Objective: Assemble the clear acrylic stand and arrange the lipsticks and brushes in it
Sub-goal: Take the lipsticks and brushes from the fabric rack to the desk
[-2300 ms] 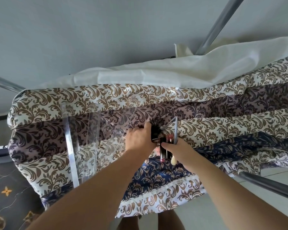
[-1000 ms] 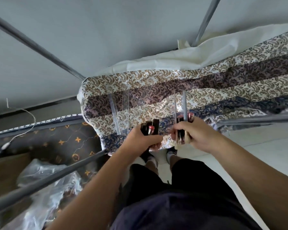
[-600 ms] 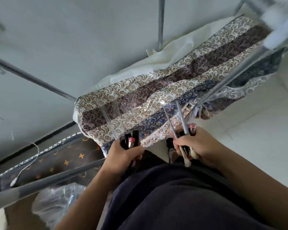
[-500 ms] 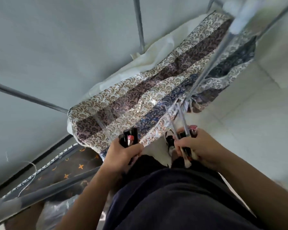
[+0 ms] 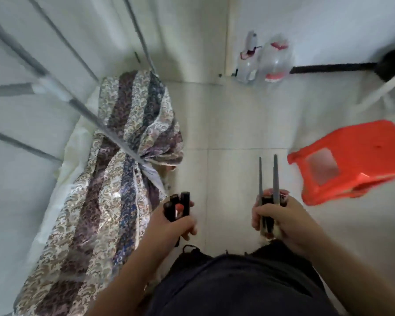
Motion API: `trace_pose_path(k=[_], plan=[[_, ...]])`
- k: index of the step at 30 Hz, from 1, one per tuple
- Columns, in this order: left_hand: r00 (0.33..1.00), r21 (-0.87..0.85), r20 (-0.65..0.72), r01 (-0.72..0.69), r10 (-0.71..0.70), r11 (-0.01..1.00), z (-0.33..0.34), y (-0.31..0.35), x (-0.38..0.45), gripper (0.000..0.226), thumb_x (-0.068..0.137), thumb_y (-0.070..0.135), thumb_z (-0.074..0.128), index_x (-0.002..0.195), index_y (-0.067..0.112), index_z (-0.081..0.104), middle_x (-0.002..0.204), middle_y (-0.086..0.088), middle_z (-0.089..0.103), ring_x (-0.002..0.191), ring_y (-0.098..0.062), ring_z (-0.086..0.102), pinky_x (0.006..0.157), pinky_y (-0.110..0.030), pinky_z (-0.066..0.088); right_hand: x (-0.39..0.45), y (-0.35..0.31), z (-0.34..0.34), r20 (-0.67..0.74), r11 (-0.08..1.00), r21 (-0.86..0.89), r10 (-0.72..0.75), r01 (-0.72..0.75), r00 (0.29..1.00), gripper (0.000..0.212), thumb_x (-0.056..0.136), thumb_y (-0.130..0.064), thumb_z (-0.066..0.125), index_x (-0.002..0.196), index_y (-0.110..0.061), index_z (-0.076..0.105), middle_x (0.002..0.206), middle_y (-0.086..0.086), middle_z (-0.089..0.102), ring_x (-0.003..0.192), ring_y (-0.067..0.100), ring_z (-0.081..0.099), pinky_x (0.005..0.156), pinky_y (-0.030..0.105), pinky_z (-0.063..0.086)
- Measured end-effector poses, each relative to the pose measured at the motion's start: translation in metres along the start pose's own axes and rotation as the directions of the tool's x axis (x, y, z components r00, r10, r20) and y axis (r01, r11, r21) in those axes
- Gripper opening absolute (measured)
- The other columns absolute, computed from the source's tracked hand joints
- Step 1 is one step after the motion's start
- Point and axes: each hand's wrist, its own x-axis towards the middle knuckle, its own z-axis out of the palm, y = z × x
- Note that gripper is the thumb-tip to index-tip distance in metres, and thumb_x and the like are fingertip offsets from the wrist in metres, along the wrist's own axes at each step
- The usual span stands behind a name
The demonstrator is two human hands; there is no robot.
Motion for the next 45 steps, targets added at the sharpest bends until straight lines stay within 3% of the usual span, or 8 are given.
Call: trace_pose_path(k=[8, 14, 21, 25, 30, 33, 37, 45], plan=[[0.933, 0.119, 0.355, -0.105, 0.057, 0.987, 0.209, 0.053, 0.027, 0.035, 0.072, 0.012, 0.067, 0.106, 0.016, 0.063, 0.063, -0.011, 0.061, 0.048, -0.013, 0.05, 0.044, -0.024, 0.039, -0.111, 0.018, -0.179, -0.364, 0.984, 0.154, -0.031, 0.094, 0.931, 0.017, 0.064, -0.019, 0.072, 0.078, -0.013, 0.064, 0.071, 0.018, 0.064, 0.064, 0.029, 0.06, 0.048, 0.033, 0.043], [0.809, 0.259, 0.586, -0.231, 0.038, 0.938, 0.343, 0.083, 0.028, 0.034, 0.07, 0.014, 0.069, 0.103, 0.013, 0.06, 0.065, -0.012, 0.061, 0.048, -0.012, 0.05, 0.045, -0.024, 0.039, -0.189, 0.047, -0.262, -0.621, 0.932, 0.292, 0.015, 0.213, 0.784, 0.01, 0.085, 0.004, 0.064, 0.089, -0.004, 0.059, 0.069, 0.015, 0.062, 0.057, 0.022, 0.06, 0.046, 0.032, 0.042], [0.652, 0.371, 0.757, -0.39, -0.033, 0.843, 0.48, 0.114, 0.044, 0.03, 0.07, 0.015, 0.071, 0.097, 0.009, 0.058, 0.064, -0.011, 0.063, 0.051, -0.018, 0.047, 0.045, -0.027, 0.038, -0.241, 0.074, -0.324, -0.822, 0.846, 0.361, 0.09, 0.393, 0.562, 0.007, 0.068, -0.01, 0.071, 0.071, -0.014, 0.066, 0.062, 0.016, 0.06, 0.049, 0.021, 0.056, 0.042, 0.025, 0.042], [0.588, 0.356, 0.808, -0.464, -0.018, 0.811, 0.554, 0.137, 0.06, 0.017, 0.072, 0.016, 0.071, 0.083, 0.017, 0.059, 0.064, -0.013, 0.063, 0.052, -0.021, 0.046, 0.046, -0.027, 0.038, -0.248, 0.07, -0.37, -0.872, 0.824, 0.361, 0.132, 0.437, 0.471, 0.015, 0.062, -0.022, 0.077, 0.074, -0.018, 0.069, 0.063, 0.015, 0.063, 0.048, 0.019, 0.057, 0.04, 0.025, 0.041], [0.522, 0.304, 0.853, -0.547, 0.034, 0.78, 0.638, 0.169, 0.096, 0.02, 0.074, 0.011, 0.073, 0.087, 0.009, 0.058, 0.065, -0.019, 0.058, 0.05, -0.019, 0.048, 0.049, -0.027, 0.041, -0.238, 0.044, -0.44, -0.904, 0.83, 0.325, 0.133, 0.453, 0.405, 0.008, 0.07, -0.013, 0.072, 0.076, -0.016, 0.068, 0.063, 0.013, 0.063, 0.048, 0.018, 0.057, 0.041, 0.024, 0.042], [0.491, 0.283, 0.87, -0.566, 0.041, 0.775, 0.683, 0.19, 0.119, 0.018, 0.079, 0.008, 0.074, 0.085, 0.017, 0.06, 0.062, -0.008, 0.061, 0.05, -0.016, 0.054, 0.052, -0.027, 0.044, -0.236, 0.025, -0.48, -0.914, 0.835, 0.313, 0.134, 0.453, 0.384, 0.007, 0.071, -0.013, 0.071, 0.077, -0.015, 0.068, 0.064, 0.014, 0.063, 0.049, 0.017, 0.058, 0.043, 0.022, 0.044], [0.442, 0.263, 0.896, -0.594, 0.036, 0.76, 0.741, 0.217, 0.138, 0.021, 0.08, 0.011, 0.074, 0.08, 0.028, 0.062, 0.063, -0.011, 0.065, 0.048, -0.015, 0.056, 0.049, -0.024, 0.046, -0.241, 0.008, -0.527, -0.933, 0.839, 0.294, 0.15, 0.457, 0.326, 0.012, 0.069, -0.019, 0.073, 0.079, -0.017, 0.068, 0.065, 0.014, 0.064, 0.053, 0.021, 0.057, 0.045, 0.026, 0.043], [0.479, 0.314, 0.876, -0.658, 0.059, 0.685, 0.86, 0.247, 0.163, 0.016, 0.081, 0.006, 0.074, 0.09, 0.008, 0.061, 0.074, -0.022, 0.065, 0.056, -0.017, 0.054, 0.06, -0.037, 0.044, -0.251, -0.016, -0.648, -0.95, 0.838, 0.271, 0.155, 0.473, 0.27, 0.012, 0.068, -0.019, 0.072, 0.077, -0.014, 0.066, 0.066, 0.014, 0.064, 0.06, 0.028, 0.056, 0.05, 0.033, 0.045]])
